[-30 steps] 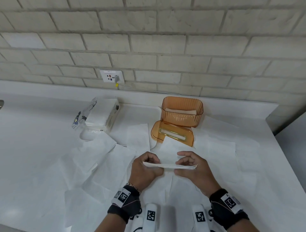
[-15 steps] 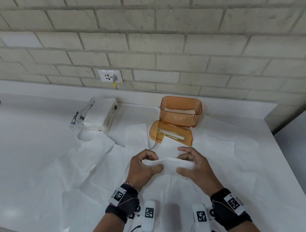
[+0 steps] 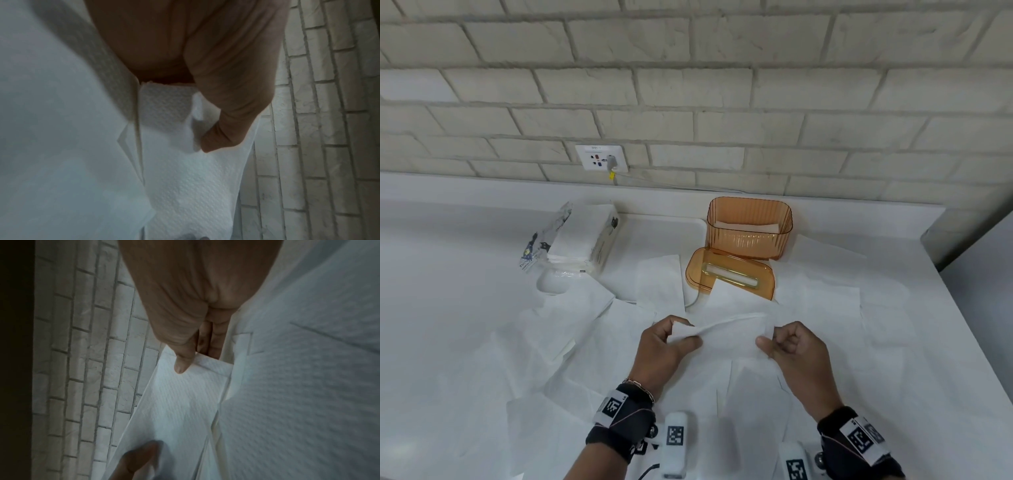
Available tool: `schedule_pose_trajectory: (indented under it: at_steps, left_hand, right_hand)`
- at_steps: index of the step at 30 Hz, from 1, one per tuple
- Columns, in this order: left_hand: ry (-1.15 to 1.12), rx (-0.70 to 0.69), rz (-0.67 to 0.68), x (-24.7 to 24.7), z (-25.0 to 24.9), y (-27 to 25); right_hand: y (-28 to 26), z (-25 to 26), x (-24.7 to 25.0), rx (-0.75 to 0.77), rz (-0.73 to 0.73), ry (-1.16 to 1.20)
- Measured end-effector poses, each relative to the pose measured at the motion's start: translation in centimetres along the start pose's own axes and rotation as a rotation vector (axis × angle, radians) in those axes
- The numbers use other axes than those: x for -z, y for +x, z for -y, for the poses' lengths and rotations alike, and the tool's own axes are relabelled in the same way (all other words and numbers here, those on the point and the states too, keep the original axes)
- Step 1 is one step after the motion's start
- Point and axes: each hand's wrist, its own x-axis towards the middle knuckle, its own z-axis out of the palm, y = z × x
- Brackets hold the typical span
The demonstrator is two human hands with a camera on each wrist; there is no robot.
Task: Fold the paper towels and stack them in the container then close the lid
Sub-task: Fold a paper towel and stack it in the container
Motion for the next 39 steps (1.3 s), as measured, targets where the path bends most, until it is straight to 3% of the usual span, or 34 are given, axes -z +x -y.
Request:
schedule_pose_trajectory:
  at_steps: [10,17,23,29,36,39]
  left_hand:
    - [-0.311,0.159,0.068,0.0,0.1,0.0]
    - [-0.475,0.205,0.11,0.3,-0.1,-0.2]
    - [-0.508,0.212,0.121,0.3,-0.2,-0.1]
    - [-0.512,0.232,0.132,0.5,0.3,0.0]
    - [-0.536,0.245,0.145,0.6,0.2,-0.1]
    - [-0.543,0.269,0.103,0.7,0.5,-0.1]
  right_hand:
    - [0.0,1.3,-1.5,-0.077,0.091,0.116]
    - [1.7,3.5,-1.4,-0.104,0.129,0.005]
    - [1.5,3.8,-1.5,-0.149,0.192,-0.072]
    - [1.7,4.0,-1.9,-0.173,0.157,-0.087]
    - [1.8,4.1,-2.4,-0.086,0.22,-0.226]
    - [1.5,4.7,-2.5,0.002,0.165,-0.346]
